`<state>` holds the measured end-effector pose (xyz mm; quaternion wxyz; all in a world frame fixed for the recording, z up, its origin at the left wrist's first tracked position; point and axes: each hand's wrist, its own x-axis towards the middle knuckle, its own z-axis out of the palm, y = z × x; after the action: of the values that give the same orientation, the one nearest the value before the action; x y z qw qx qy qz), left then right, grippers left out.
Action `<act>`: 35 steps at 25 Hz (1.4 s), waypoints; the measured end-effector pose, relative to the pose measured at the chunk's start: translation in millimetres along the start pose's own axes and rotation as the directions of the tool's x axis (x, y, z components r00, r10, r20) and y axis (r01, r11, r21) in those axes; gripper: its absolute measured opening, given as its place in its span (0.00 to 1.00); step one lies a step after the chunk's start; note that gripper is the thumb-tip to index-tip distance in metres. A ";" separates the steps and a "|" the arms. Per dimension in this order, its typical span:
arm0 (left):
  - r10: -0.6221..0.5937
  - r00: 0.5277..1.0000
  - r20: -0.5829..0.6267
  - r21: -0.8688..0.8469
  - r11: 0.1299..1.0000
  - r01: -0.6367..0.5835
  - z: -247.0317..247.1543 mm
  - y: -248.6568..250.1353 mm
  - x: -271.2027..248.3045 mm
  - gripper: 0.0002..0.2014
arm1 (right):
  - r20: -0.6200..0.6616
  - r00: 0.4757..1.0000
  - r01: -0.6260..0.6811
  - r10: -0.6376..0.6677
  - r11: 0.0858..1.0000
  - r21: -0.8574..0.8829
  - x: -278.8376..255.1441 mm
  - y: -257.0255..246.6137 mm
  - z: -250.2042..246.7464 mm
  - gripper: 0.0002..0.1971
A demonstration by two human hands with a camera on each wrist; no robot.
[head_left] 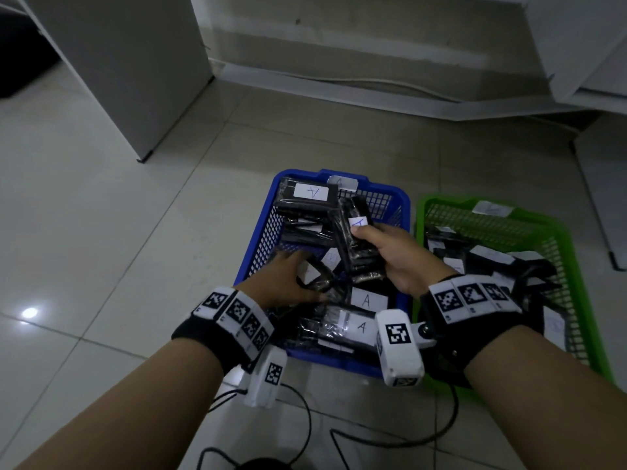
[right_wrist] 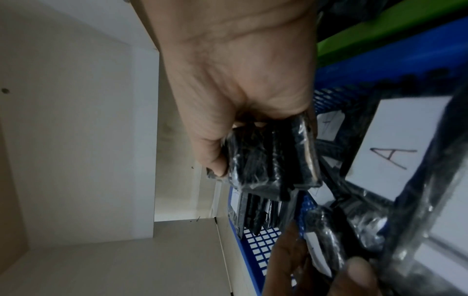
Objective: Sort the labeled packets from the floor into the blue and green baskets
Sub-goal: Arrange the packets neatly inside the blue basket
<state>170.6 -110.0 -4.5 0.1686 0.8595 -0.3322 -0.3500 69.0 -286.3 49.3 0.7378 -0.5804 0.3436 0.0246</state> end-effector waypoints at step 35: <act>-0.167 0.938 0.305 -0.238 0.940 0.245 4.0 87.7 73.9 0.17 | -0.195 0.973 0.116 -0.120 0.993 -0.031 -15.4 -9.3 -74.3 0.06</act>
<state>167.5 -224.4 2.3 0.1985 0.8001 -0.2085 -0.5262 25.7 -348.7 58.7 0.6946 -0.6067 0.3796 -0.0733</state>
